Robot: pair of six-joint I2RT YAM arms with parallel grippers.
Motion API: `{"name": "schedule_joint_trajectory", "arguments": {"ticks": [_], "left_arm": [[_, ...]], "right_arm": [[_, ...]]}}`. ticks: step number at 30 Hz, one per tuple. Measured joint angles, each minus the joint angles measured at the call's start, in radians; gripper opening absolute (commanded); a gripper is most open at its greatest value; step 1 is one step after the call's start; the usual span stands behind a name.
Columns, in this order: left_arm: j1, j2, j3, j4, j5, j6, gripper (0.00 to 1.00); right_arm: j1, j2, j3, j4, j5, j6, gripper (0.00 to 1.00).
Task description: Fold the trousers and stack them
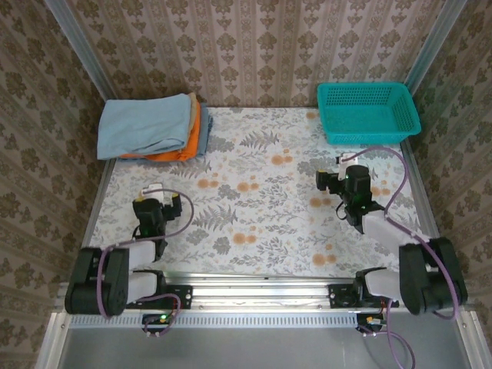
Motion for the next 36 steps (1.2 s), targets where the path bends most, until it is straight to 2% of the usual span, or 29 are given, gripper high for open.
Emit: {"name": "schedule_joint_trajectory", "arguments": {"ticks": [5,9,10,13,19,36], "left_arm": [[0.067,0.083,0.135,0.063,0.067,0.008,1.00],[0.092,0.266,0.132,0.299,0.088,0.011,1.00],[0.097,0.305,0.123,0.304,0.094,0.011,1.00],[0.117,0.322,0.119,0.277,0.126,0.010,1.00],[0.116,0.316,0.217,0.226,0.175,0.022,1.00],[0.088,0.315,0.226,0.166,0.185,0.057,1.00]], "right_arm": [[-0.067,0.095,-0.062,0.187,-0.052,-0.018,1.00],[-0.086,0.225,-0.134,0.404,-0.064,-0.016,1.00],[-0.087,0.252,-0.146,0.426,-0.063,-0.013,1.00],[-0.091,0.264,-0.143,0.422,-0.040,0.011,1.00],[-0.092,0.264,-0.098,0.430,-0.013,0.031,1.00],[-0.084,0.264,-0.097,0.432,0.006,0.032,1.00]]}}
